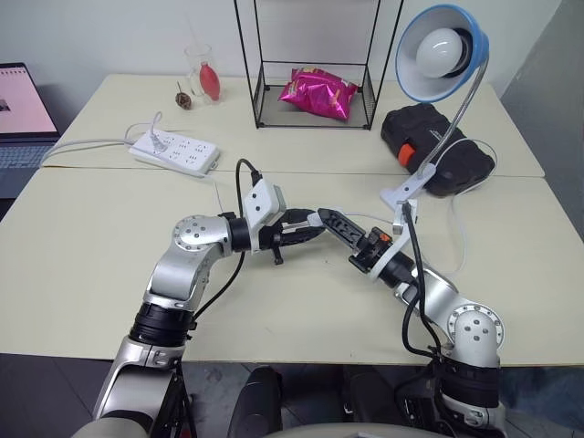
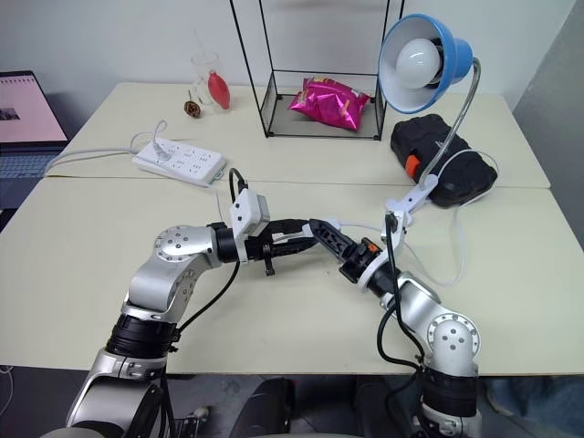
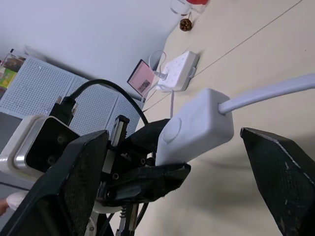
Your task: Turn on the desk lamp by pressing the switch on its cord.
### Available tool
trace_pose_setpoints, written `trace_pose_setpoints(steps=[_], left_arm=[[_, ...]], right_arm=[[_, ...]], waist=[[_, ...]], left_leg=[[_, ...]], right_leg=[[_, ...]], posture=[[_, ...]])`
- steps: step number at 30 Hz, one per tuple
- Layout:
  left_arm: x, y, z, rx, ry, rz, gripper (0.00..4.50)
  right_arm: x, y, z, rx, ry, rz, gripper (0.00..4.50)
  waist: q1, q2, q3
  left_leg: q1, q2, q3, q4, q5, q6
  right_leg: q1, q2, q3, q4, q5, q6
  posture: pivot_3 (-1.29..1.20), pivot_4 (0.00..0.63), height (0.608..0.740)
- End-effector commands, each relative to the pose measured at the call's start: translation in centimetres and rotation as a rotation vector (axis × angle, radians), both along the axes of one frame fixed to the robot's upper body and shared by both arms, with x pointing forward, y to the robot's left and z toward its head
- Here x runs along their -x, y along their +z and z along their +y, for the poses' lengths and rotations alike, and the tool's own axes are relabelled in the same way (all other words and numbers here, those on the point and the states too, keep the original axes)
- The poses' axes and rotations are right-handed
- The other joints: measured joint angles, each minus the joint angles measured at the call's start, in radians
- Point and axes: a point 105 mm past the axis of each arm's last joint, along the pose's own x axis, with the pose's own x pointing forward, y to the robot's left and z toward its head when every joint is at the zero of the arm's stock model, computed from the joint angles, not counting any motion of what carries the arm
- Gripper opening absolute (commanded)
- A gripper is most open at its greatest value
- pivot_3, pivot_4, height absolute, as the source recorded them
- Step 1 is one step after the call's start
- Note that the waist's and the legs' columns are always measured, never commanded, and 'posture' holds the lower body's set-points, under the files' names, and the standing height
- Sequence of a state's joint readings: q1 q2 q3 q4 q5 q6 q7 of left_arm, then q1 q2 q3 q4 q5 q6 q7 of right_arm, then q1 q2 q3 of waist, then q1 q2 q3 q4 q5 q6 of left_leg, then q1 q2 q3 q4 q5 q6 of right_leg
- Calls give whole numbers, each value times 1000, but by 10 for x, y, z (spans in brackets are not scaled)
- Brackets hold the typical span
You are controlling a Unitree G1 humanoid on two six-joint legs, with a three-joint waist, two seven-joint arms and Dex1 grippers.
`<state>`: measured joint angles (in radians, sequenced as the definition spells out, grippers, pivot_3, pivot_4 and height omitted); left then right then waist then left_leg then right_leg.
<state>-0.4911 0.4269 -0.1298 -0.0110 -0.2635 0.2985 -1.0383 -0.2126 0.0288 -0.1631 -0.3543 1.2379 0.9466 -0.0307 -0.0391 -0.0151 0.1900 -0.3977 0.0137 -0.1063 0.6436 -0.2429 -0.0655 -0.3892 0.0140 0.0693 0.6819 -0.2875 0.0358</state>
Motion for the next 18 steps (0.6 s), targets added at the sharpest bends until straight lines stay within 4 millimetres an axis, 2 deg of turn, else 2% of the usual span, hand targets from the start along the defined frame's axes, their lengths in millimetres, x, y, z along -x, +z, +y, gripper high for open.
trace_pose_setpoints(steps=[1,5,9,18], left_arm=[[5,13,-5,16,-25,-48,1097],[5,14,-5,16,-22,-49,1097],[6,15,-6,17,-21,-50,1097],[8,17,-8,15,-27,-53,1097]], right_arm=[[0,11,4,-41,12,-26,4500],[0,10,5,-38,20,-19,4500],[1,6,6,-32,24,-1,3746],[2,3,8,-35,27,29,1673]], waist=[[0,0,0],[-1,0,0],[-3,0,0],[-3,0,0]], left_leg=[[0,0,0,0,0,0],[0,0,0,0,0,0],[0,0,0,0,0,0],[0,0,0,0,0,0]], right_leg=[[0,0,0,0,0,0],[0,0,0,0,0,0],[0,0,0,0,0,0],[0,0,0,0,0,1]], posture=[[0,150,740],[0,150,740],[0,150,740],[0,150,740]])
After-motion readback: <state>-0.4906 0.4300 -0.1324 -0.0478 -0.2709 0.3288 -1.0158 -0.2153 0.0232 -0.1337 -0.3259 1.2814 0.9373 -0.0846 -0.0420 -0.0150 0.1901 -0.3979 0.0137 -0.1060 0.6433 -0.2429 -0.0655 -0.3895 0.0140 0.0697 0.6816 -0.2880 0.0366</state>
